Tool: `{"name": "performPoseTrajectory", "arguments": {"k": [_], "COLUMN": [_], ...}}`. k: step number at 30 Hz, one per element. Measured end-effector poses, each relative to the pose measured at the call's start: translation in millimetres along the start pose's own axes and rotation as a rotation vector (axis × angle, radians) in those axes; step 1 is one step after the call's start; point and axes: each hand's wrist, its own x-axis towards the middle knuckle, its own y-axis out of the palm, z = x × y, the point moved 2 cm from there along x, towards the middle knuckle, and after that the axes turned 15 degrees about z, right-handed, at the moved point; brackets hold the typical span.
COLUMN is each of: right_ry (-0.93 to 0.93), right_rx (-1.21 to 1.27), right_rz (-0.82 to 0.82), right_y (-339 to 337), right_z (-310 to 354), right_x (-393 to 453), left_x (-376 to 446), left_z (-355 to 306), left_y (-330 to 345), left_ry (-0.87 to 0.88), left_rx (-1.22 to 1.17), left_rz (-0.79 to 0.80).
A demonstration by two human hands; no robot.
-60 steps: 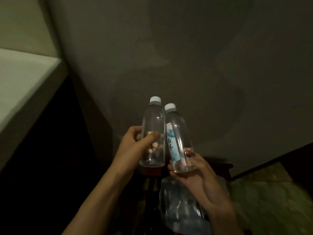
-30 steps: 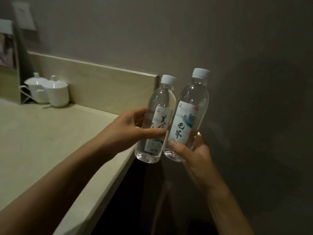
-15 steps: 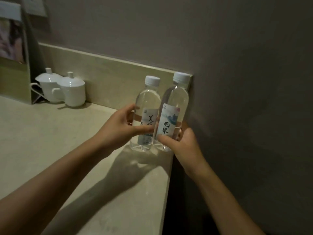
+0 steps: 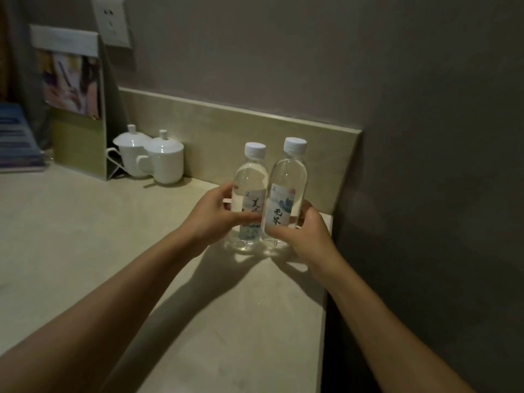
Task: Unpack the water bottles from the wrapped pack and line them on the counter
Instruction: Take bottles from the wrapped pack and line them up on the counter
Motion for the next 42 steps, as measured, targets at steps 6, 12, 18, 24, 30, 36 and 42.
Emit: {"name": "performPoseTrajectory", "arguments": {"k": [6,12,18,24,30,36,42], "right_ry": [0.066,0.144,0.145,0.154,0.14,0.281,0.319], "right_rx": [-0.049,-0.068,-0.018,0.011,-0.018,-0.452,-0.609], "right_rz": [-0.034,-0.097,-0.14,-0.197,-0.276,-0.348,-0.397], "right_y": [27,71,106,119,118,120,124], "right_z": [5,12,20,11,5,1,2], "right_x": [36,90,127,148,158,152,148], "left_x": [15,40,57,70,75,70,67], "left_z": [12,33,53,67,76,78,88], "left_y": [-43,-105,-147,-161,-167,-167,-154], "left_ry": [0.03,0.032,0.063,0.12,0.161,0.008,-0.084], "left_rx": [0.032,0.048,-0.02,0.019,0.109,0.508,0.603], "left_rz": [0.03,0.069,0.098,0.069,0.11,-0.117,-0.116]}}
